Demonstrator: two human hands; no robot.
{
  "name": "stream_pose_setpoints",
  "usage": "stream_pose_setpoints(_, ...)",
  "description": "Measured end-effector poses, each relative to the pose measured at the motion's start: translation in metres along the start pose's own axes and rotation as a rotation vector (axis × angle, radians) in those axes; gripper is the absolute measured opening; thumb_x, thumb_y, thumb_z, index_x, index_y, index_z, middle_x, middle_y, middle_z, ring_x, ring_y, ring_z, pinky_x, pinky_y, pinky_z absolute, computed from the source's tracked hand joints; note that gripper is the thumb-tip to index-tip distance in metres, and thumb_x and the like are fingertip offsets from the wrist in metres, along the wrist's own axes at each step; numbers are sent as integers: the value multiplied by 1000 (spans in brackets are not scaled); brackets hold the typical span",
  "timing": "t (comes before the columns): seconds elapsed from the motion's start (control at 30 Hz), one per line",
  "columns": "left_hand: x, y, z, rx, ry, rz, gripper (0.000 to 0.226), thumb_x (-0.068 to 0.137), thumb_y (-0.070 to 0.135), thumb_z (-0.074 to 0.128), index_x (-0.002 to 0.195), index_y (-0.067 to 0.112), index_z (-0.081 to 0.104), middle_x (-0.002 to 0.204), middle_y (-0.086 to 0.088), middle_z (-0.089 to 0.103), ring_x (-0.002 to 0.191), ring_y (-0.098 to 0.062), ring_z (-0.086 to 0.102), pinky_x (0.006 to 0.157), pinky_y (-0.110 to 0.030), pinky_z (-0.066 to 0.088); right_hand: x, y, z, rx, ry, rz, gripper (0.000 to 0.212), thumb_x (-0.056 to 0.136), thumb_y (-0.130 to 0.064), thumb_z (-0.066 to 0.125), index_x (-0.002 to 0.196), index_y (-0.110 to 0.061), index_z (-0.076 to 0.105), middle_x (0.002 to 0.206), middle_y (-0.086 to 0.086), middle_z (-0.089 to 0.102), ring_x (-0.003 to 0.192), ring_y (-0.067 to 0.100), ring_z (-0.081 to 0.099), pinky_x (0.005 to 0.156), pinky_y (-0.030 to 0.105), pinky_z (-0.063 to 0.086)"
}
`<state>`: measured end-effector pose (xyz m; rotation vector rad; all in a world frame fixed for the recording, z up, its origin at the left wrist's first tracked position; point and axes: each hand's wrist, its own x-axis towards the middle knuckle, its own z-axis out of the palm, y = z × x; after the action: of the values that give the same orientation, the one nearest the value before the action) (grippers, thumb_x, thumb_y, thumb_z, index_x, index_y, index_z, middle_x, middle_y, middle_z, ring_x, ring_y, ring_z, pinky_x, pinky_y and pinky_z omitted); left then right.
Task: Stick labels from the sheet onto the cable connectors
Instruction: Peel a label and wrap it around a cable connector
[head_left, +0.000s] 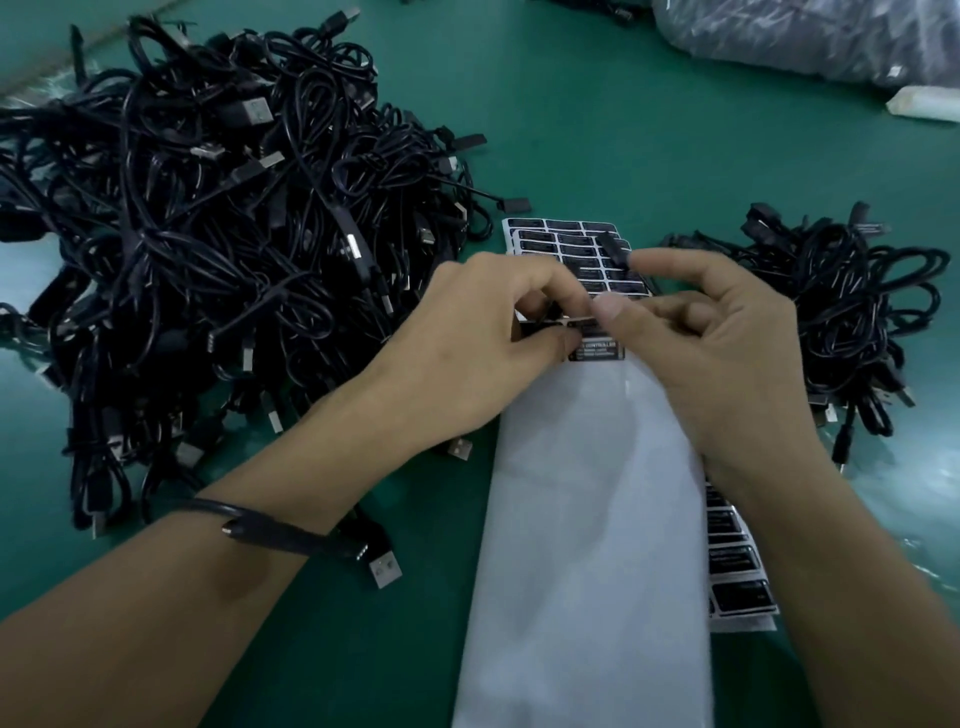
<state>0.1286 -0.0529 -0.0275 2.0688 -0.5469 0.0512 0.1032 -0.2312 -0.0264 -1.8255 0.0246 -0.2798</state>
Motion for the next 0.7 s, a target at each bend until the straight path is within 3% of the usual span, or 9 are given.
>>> stream_pose_setpoints(0.1, 1, -3, -1, 19, 71, -50, 13, 89, 20, 75, 93, 33, 72, 78, 14, 65, 55, -2, 52, 56, -8, 38, 1, 0, -2, 71, 36, 102, 32, 76, -35, 79, 106, -32, 67, 74, 15, 62, 68, 22, 56, 68, 38, 47)
stream_pose_setpoints(0.17, 1, -3, -1, 52, 95, -64, 15, 88, 20, 76, 95, 33, 71, 85, 14, 65, 57, 0, 53, 58, -7, 38, 1, -2, -2, 106, 7, 153, 33, 74, -31, 76, 105, -31, 68, 82, 28, 63, 71, 25, 56, 70, 42, 47)
stream_pose_setpoints(0.27, 0, -1, -2, 82, 114, -55, 23, 82, 15, 80, 95, 31, 69, 93, 17, 62, 63, 0, 57, 62, -4, 40, -1, -3, -1, 94, -38, 171, 33, 76, -25, 75, 108, -29, 67, 83, 27, 67, 68, 27, 59, 66, 45, 50)
stream_pose_setpoints(0.4, -2, 0, 1, 59, 91, -27, 15, 79, 13, 81, 87, 24, 74, 77, 17, 66, 66, -2, 62, 62, -6, 42, -2, 0, 4, 8, -41, 144, 23, 87, -15, 72, 106, -29, 68, 86, 42, 58, 64, 36, 55, 62, 63, 50)
stream_pose_setpoints(0.6, -3, 0, 5, 18, 24, -34, 9, 80, 25, 84, 86, 25, 78, 64, 26, 65, 62, 7, 62, 60, -5, 42, -2, 5, 8, -11, -3, 123, 19, 91, -16, 69, 105, -30, 67, 71, 37, 55, 58, 27, 47, 50, 48, 42)
stream_pose_setpoints(0.7, -4, 0, 6, 43, 16, -29, 11, 81, 33, 84, 85, 25, 78, 64, 24, 65, 62, 6, 62, 58, -5, 42, -2, 8, 7, -37, 19, 98, 16, 92, -19, 69, 104, -30, 67, 50, 19, 46, 47, 20, 37, 48, 28, 35)
